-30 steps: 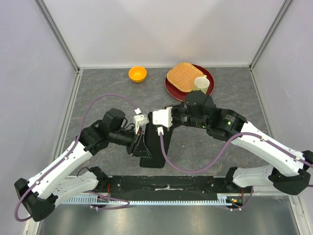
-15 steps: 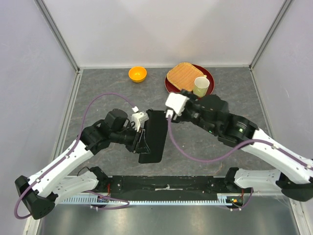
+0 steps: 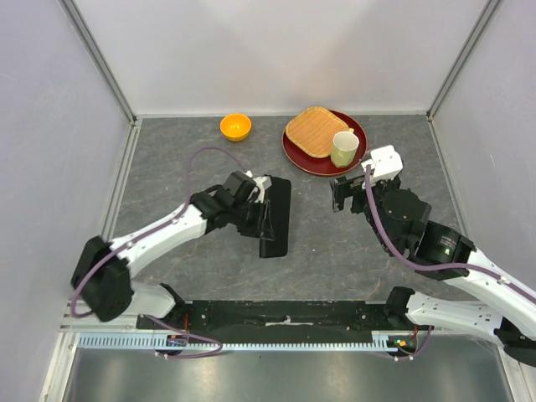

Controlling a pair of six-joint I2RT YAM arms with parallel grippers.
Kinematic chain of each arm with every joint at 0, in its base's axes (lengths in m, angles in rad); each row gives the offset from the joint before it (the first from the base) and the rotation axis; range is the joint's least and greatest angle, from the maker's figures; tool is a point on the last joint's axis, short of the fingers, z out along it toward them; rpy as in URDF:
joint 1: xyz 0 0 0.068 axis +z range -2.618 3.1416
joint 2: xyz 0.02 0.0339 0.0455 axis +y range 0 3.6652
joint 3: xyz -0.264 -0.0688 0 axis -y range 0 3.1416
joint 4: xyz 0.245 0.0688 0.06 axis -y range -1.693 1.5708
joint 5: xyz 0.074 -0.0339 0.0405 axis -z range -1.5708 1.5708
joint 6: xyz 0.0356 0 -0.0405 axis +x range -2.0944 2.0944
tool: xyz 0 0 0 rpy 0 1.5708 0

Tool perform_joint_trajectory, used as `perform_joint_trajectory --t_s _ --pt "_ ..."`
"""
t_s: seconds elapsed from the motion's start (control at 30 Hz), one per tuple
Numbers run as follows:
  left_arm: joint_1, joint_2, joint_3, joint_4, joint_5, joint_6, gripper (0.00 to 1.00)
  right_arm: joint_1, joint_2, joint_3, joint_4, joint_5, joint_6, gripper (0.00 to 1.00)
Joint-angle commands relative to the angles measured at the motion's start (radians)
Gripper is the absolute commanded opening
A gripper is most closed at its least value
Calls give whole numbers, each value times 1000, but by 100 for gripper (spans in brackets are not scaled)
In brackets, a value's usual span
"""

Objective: Sort the hair-cutting tools

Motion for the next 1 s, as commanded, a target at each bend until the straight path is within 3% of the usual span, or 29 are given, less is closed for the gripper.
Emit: perform_joint_trajectory --t_s 0.0,0.27,0.3,0.43,0.53,0.7,0.87,0.97 --pt "6 129 117 222 125 -68 2 0 -11 -47 -45 21 194 97" --pt "24 328 161 213 185 -97 18 0 -23 -124 -79 -8 263 98" --pt "29 333 154 212 182 -98 29 0 -25 -131 -80 -11 268 98" --pt "46 341 109 201 145 -95 51 1 -31 -139 -86 -11 269 98" --pt "58 332 101 151 78 -76 63 0 -33 -141 -93 6 271 98" --pt "60 267 109 31 -170 -46 77 0 -31 -121 -142 80 343 98" --pt "61 120 109 -101 -374 -26 81 0 -39 -113 -209 78 395 98" --pt "60 -28 108 -141 -415 13 81 0 -43 -92 -269 103 441 98"
